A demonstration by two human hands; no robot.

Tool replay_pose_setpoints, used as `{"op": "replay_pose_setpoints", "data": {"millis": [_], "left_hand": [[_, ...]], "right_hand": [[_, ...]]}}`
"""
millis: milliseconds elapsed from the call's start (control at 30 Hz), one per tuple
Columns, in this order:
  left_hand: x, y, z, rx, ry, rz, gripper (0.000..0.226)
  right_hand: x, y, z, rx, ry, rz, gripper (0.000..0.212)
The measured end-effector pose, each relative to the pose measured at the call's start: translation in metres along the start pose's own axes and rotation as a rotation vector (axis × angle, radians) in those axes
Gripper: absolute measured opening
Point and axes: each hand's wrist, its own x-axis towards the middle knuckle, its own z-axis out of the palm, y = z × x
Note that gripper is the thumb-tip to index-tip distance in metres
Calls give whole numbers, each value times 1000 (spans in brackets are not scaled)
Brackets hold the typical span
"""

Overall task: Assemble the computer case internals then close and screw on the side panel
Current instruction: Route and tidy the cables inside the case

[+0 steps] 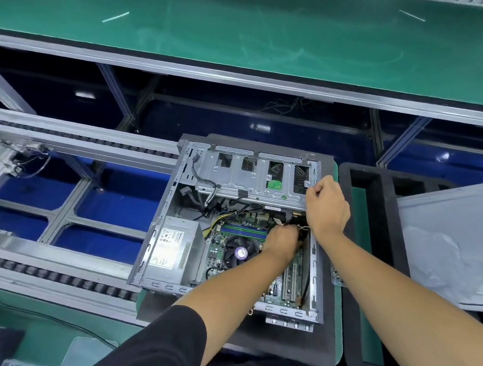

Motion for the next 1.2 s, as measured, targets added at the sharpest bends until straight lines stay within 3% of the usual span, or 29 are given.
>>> {"op": "replay_pose_setpoints", "data": {"millis": [133, 200, 267, 333, 367, 433, 500, 533, 600, 767, 833, 1000, 1200], "left_hand": [[-20, -3, -31, -46, -204, 122, 53], [-38, -10, -58, -57, -227, 241, 58], [-58, -23, -94, -137, -242, 373, 45], [-75, -43, -136, -263, -208, 394, 25], [-78, -56, -156, -317, -96, 346, 24], [-69, -89, -190, -308, 326, 147, 31], [-50, -125, -214, 13, 645, -135, 40], [-40, -139, -219, 137, 635, -251, 52], [-25, -156, -219, 83, 530, -345, 59], [-23, -155, -201, -49, 673, -312, 24], [-30, -139, -197, -250, 701, -215, 19], [-56, -82, -174, -538, 426, 104, 11], [-71, -38, -132, -764, 213, 112, 14]], "right_hand": [[0, 0, -1, -4, -14, 8, 15], [0, 0, -1, -8, -20, 15, 15], [0, 0, -1, -3, -19, 23, 16], [0, 1, -1, -2, -17, 22, 15], [0, 2, 0, -3, -19, 14, 14], [0, 2, 0, -7, -23, -1, 12], [0, 1, -1, -16, -18, -4, 12], [0, 1, -1, -21, -13, 1, 12], [0, 1, -1, -32, -10, 9, 12], [0, 3, 1, -25, 0, 17, 13], [-1, 4, 1, -15, -2, 32, 14], [-1, 3, -1, 18, 12, 59, 14], [-1, 5, -4, 30, 24, 38, 15]]}}
